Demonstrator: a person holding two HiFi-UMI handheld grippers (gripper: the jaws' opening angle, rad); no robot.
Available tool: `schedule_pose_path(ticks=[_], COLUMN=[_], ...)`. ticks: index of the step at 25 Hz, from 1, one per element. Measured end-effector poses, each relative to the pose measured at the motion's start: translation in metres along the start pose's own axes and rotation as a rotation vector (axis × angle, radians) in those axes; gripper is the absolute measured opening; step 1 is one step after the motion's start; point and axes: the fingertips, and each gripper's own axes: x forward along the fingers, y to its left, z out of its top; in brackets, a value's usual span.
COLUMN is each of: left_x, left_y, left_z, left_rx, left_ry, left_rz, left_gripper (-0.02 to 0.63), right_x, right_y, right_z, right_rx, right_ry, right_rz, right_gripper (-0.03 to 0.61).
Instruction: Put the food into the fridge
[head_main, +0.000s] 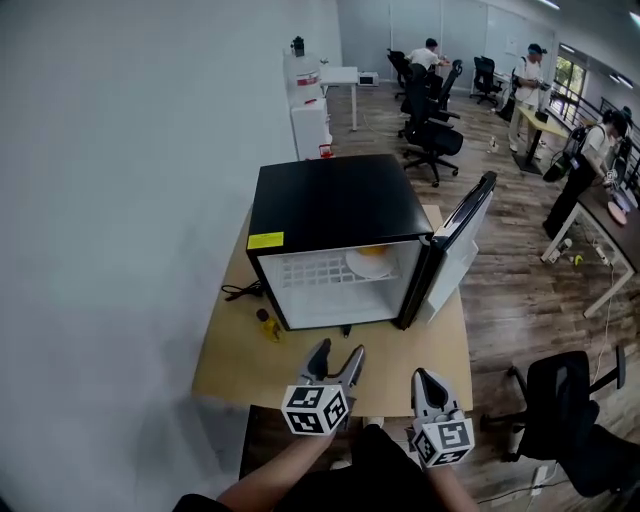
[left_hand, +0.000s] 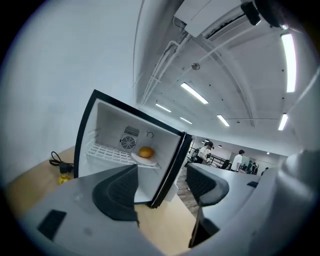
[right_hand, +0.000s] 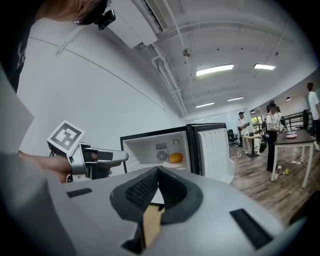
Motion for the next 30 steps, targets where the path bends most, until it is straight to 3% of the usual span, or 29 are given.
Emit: schedule_pose_path(ticks=[2,5,8,11,18,25,30], left_x=[-0.031,-0.075,-0.111,-0.14,-0.173,-0.185,-0.195], left_y=[-0.008,-0.02,-0.034,-0.052,-0.06,-0.088,-0.12], left_z=[0.0,-0.004,-0.014,-0.031,-0.067,-0.066,-0.069], left_rx=[0.007,0.017,0.034,0.06,0.06,0.131,0.139], left_ry=[-0.037,-0.074,-0.075,-0.062,-0.041,-0.053,-0.058], left_rz=[-0.002,-0.024,-0.039,-0.068,-0.031,-0.015,0.031], left_gripper=[0.176,0.076,0.031,0.023,0.023,0.02,0.02], right_x=[-0.017,-0.044,-0.068,-0.087,-0.112,-0.135,-0.163], right_y=[0.013,0.033,0.048,0.058,0.069,0.072,0.064], right_z=[-0.005,-0.011,-0.007,-0.006,-0.014,-0.008,-0.005], right_rx=[-0.007,-0.023,-0.054,-0.089,-0.122,-0.156,-0.165], right_ry=[0.012,0.02,0.013,0.005,0.011,-0.017,0.015], right_rz=[0.0,-0.001,-0.001,-0.005,-0.017,0.027,0.086], right_gripper=[0.06,0.06,0.06,0.06,0.06,0.06,0.06])
